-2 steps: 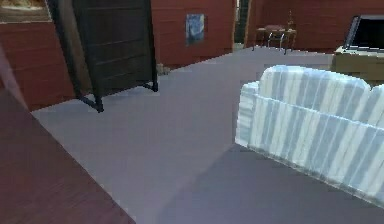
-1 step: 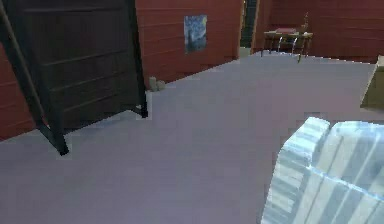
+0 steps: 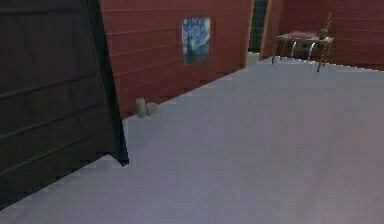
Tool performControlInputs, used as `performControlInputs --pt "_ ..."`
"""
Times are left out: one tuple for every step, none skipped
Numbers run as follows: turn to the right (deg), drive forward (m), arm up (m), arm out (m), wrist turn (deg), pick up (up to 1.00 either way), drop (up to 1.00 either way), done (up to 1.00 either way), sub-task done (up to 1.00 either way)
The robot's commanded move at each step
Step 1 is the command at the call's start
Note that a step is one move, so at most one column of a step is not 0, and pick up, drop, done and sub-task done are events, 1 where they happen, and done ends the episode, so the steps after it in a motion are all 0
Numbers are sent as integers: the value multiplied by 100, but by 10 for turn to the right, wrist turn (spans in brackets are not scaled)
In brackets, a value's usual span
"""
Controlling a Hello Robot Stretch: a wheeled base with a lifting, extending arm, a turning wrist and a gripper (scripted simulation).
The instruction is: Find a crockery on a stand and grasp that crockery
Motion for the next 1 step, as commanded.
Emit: performControlInputs --pt "0 5 0 0 0 0 0 0 0"
